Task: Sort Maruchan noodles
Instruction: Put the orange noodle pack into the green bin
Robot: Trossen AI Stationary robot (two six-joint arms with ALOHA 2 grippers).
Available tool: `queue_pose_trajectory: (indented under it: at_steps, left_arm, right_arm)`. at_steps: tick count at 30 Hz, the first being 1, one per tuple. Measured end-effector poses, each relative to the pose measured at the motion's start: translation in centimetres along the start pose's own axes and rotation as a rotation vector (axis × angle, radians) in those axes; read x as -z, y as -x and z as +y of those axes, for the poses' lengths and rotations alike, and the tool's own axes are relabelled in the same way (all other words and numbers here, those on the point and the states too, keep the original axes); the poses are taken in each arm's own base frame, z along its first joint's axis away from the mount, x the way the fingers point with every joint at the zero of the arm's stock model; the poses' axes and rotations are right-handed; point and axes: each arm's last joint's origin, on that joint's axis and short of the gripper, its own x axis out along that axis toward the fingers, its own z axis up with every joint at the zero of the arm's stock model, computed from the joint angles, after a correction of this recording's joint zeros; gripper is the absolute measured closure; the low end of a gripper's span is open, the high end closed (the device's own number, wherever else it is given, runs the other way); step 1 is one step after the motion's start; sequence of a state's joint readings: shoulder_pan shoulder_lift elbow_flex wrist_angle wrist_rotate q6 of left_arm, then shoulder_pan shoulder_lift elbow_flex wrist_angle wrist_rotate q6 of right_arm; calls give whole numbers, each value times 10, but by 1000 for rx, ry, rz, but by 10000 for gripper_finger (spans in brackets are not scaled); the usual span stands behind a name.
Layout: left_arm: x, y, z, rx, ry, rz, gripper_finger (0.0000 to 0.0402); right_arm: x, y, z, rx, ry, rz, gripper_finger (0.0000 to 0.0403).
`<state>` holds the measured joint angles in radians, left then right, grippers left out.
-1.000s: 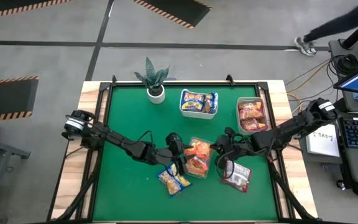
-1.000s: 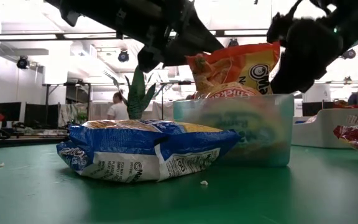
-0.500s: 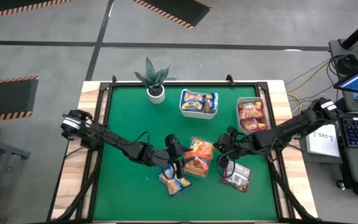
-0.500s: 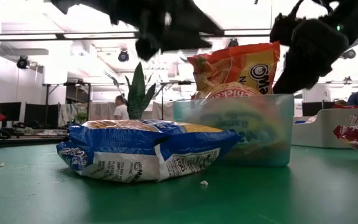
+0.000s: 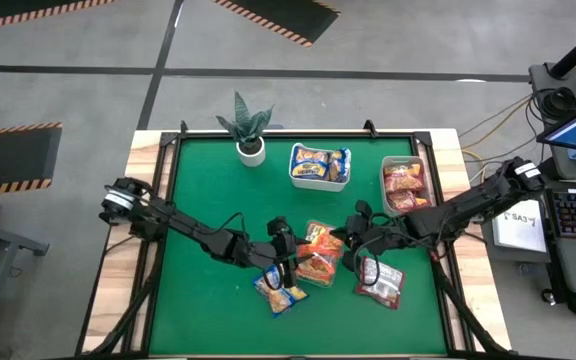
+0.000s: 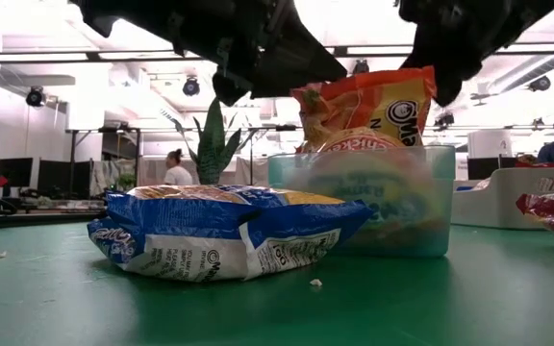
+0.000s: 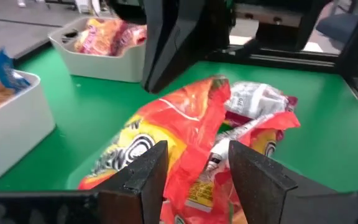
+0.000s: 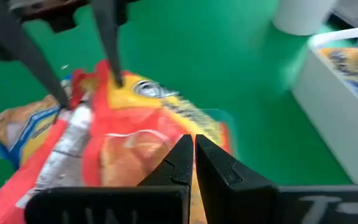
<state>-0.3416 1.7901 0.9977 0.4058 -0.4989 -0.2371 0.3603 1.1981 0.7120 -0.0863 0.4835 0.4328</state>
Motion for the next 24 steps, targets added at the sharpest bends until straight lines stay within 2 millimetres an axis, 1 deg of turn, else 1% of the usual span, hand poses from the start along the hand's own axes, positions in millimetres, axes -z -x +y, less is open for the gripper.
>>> queue_pose_trajectory:
  at_steps: [10,14,17,20,22,24]
  left_arm:
    - [20,-10,-3,45,22,79,249]
    - [21,-10,-4,47,27,86,249]
    - [15,-6,-5,62,15,81,249]
    - [4,4,-10,94,-14,53,249]
    - [-4,12,-14,114,-32,25,249]
    - [-8,18,-17,126,-48,16,249]
  right_arm:
    - [30,-33,11,34,65,123,394]
    - [35,-38,12,50,80,144,394]
    - [29,-31,10,38,78,147,394]
    - [22,-18,6,29,80,153,394]
    - [10,-7,5,7,59,101,394]
    - [2,2,4,-12,45,53,394]
